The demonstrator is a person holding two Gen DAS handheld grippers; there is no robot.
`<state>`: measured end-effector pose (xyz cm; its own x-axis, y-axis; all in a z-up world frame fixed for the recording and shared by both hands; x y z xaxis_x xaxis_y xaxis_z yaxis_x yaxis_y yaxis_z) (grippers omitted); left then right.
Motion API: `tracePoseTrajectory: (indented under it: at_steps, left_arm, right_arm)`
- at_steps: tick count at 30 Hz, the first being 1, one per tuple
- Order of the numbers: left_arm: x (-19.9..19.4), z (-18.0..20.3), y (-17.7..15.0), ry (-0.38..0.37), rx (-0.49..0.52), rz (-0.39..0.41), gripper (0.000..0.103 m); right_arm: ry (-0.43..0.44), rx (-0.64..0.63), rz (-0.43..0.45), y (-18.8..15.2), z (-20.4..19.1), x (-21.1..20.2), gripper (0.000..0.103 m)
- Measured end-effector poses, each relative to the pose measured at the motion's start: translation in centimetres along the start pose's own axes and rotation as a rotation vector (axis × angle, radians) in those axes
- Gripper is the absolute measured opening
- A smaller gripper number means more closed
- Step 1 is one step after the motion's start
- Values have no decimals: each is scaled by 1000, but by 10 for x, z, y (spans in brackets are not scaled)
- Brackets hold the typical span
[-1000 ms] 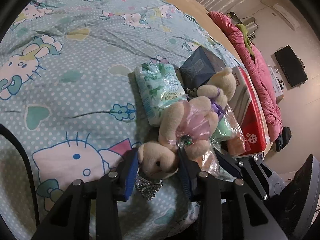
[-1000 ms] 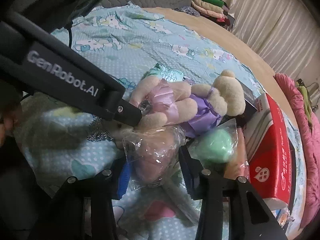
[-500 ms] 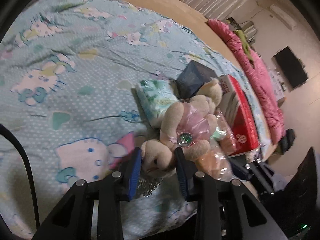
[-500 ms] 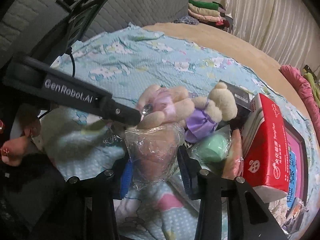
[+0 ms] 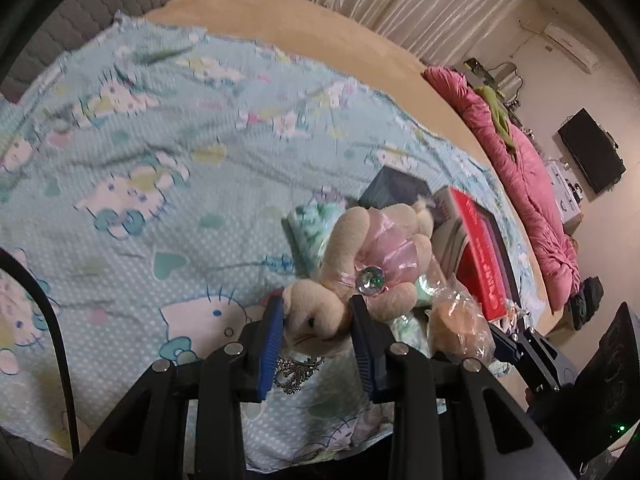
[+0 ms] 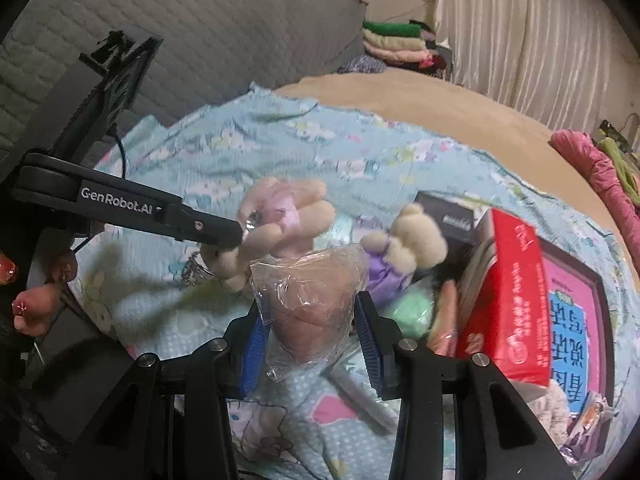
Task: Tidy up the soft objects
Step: 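Carry the plush bear and clear bag over to the pink book tray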
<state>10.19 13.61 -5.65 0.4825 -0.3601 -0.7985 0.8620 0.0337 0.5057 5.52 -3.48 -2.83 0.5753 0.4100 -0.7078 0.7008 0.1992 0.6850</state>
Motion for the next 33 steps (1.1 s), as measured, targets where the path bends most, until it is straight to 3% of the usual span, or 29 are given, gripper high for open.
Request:
tracePoseTrajectory:
  at_steps: [5,18,33]
  left_arm:
    - [-20,11,5,50,17,28,33]
    - [-47,63,14,63,100,62,33]
    - [-64,139,26,88,242,92,33]
  right_arm:
    - [1,32,35,8,7,-17,43]
    - [-16,132,122,32,35,-62,43]
    - [-72,275,223,50,95,-116,43]
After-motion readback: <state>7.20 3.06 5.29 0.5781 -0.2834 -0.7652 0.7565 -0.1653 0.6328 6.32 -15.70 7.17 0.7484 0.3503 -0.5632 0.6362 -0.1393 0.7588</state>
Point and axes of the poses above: each gripper's, at about its wrist camera, not at the fingertips, and x roughly the way its jaws point, z to its right, y to its top, the point moved 2 cm from there along x, roughly the way its jaws point, and after that the axes turned 14 degrees about x, right-handed, at the moved point
